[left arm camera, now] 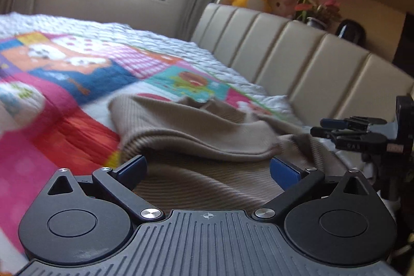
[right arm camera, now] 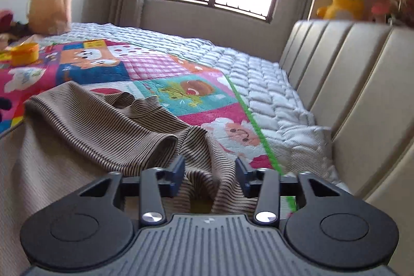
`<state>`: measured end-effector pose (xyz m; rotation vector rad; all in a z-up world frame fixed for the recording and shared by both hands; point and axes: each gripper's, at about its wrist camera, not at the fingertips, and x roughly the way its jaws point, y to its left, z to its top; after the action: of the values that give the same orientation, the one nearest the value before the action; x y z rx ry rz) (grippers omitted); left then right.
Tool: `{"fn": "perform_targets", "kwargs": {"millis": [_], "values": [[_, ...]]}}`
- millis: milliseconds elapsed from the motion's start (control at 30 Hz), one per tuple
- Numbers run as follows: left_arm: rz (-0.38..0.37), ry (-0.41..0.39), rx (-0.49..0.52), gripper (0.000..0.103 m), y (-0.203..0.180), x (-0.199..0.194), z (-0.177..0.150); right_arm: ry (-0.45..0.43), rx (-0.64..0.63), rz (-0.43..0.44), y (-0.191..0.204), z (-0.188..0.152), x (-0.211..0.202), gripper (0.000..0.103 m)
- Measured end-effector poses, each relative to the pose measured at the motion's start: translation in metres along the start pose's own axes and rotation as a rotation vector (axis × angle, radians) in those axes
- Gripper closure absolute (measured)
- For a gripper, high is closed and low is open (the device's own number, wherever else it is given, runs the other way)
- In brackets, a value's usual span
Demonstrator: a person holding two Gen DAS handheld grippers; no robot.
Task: Fold clothes
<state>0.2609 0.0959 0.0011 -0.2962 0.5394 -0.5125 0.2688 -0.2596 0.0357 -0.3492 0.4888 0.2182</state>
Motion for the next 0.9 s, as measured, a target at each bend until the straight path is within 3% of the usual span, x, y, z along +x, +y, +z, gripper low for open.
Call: {"fn": "perform_targets", "kwargs": {"millis": [67, 167, 233, 333, 467, 500, 533, 567, 700, 800, 900], "values": [[-0.025, 0.007, -0.006, 0.0, -0.005, 0.012, -0.012, 0.033, -0.053, -0.041, -0.001, -0.011, -0.035, 0.047], [-0.003, 0.079, -0.015, 0.0, -0.004, 0.029, -0.018, 0.136, -0.177, -0.132, 0.006, -0.038, -0.073, 0.045], [-0.017, 0.072, -0.059, 0.0, 0.004, 0.029, -0.017, 0.216, -0.195, -0.133, 0.007, -0.06, -0.085, 0.045], [-0.023, 0.062, -0.105, 0.0, 0.012, 0.028, -0.018, 0.304, -0.253, -0.127, 0.018, -0.088, -0.085, 0.047], [-0.004, 0.058, -0.101, 0.0, 0.01, 0.028, -0.018, 0.281, -0.446, -0.219, 0.044, -0.107, -0.059, 0.049], [0.003, 0.058, -0.097, 0.0, 0.009, 0.028, -0.018, 0.277, -0.441, -0.22, 0.044, -0.106, -0.05, 0.057], [0.007, 0.059, -0.094, 0.0, 0.009, 0.028, -0.018, 0.283, -0.397, -0.202, 0.039, -0.101, -0.043, 0.067], [0.008, 0.062, -0.094, 0.0, 0.01, 0.027, -0.019, 0.288, -0.353, -0.185, 0.035, -0.096, -0.035, 0.086], [-0.014, 0.06, -0.123, 0.0, 0.016, 0.026, -0.02, 0.198, -0.147, -0.198, 0.0, -0.051, -0.04, 0.091], [-0.06, 0.044, -0.176, 0.0, 0.027, 0.024, -0.02, 0.089, 0.053, -0.226, -0.04, 0.005, -0.06, 0.092], [-0.1, 0.024, -0.218, 0.0, 0.036, 0.021, -0.021, 0.013, 0.284, -0.17, -0.075, 0.067, -0.071, 0.092]]}}
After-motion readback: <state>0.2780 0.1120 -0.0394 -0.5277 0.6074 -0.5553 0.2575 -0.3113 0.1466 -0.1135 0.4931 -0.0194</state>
